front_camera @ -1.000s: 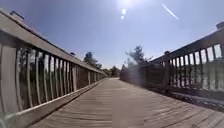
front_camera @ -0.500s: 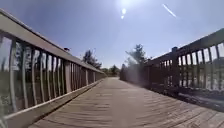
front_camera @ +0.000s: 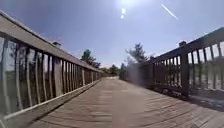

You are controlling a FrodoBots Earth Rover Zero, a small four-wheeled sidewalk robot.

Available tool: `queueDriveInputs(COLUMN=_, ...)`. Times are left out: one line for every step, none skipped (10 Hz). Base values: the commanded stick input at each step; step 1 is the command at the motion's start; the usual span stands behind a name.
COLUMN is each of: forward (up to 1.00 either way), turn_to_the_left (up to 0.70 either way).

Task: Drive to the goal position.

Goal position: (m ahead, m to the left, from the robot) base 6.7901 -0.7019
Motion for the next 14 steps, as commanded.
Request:
queueDriveInputs(forward=0.70, turn_to_the_left=0.00)
queueDriveInputs(forward=0.70, turn_to_the_left=0.00)
queueDriveInputs(forward=0.70, turn_to_the_left=0.00)
queueDriveInputs(forward=0.70, turn_to_the_left=0.00)
queueDriveInputs(forward=0.70, turn_to_the_left=0.00)
queueDriveInputs(forward=0.70, turn_to_the_left=0.00)
queueDriveInputs(forward=0.70, turn_to_the_left=0.00)
queueDriveInputs(forward=0.70, turn_to_the_left=0.00)
queueDriveInputs(forward=0.70, turn_to_the_left=0.00)
queueDriveInputs(forward=0.70, turn_to_the_left=0.00)
queueDriveInputs(forward=0.70, turn_to_the_left=0.00)
queueDriveInputs(forward=0.70, turn_to_the_left=0.00)
queueDriveInputs(forward=0.70, turn_to_the_left=0.00)
queueDriveInputs(forward=0.70, turn_to_the_left=0.00)
